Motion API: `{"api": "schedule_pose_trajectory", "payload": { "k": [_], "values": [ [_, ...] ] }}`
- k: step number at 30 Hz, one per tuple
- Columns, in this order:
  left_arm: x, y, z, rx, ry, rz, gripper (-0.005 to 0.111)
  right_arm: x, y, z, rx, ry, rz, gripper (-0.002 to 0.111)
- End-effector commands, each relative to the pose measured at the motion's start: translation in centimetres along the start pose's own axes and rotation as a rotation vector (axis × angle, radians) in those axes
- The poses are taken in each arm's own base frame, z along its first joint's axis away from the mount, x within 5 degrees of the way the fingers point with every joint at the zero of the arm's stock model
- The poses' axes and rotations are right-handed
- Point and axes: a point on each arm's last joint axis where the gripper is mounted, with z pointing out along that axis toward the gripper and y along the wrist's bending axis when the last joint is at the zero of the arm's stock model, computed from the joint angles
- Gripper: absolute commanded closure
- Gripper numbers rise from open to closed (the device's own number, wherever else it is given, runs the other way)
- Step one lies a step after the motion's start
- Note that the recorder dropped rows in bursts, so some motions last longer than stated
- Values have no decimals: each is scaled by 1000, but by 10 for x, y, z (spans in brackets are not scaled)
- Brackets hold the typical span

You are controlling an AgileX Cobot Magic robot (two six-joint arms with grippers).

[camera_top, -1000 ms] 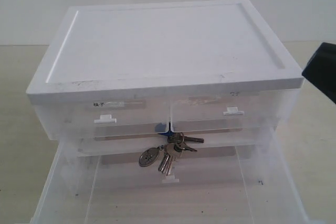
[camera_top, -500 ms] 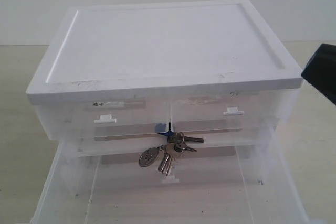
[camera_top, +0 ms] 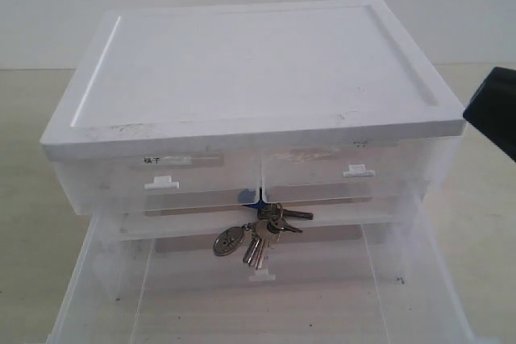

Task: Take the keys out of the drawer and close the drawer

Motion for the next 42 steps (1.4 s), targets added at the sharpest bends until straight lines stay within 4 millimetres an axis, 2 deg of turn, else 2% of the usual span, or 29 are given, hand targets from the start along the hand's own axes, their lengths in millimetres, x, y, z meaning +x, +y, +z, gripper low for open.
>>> {"api": "schedule_pose_trajectory", "payload": {
  "k": [1, 8, 11, 18, 42],
  "values": [
    [9, 5, 2, -128, -32, -90, 92, -1, 1, 0, -3, -9, -2, 108],
    [15, 26, -5, -544, 9, -199, 92, -2, 1, 0, -2, -10, -1, 108],
    [19, 28, -7, -597, 51, -212, 92, -2, 1, 0, -2, -10, -1, 108],
    [32, 26, -9, -606, 194, -246, 92, -1, 1, 0, 1, -8, -1, 108],
    [32, 26, -9, -604, 201, -231, 92, -1, 0, 0, 3, -7, -1, 108]
  ]
}}
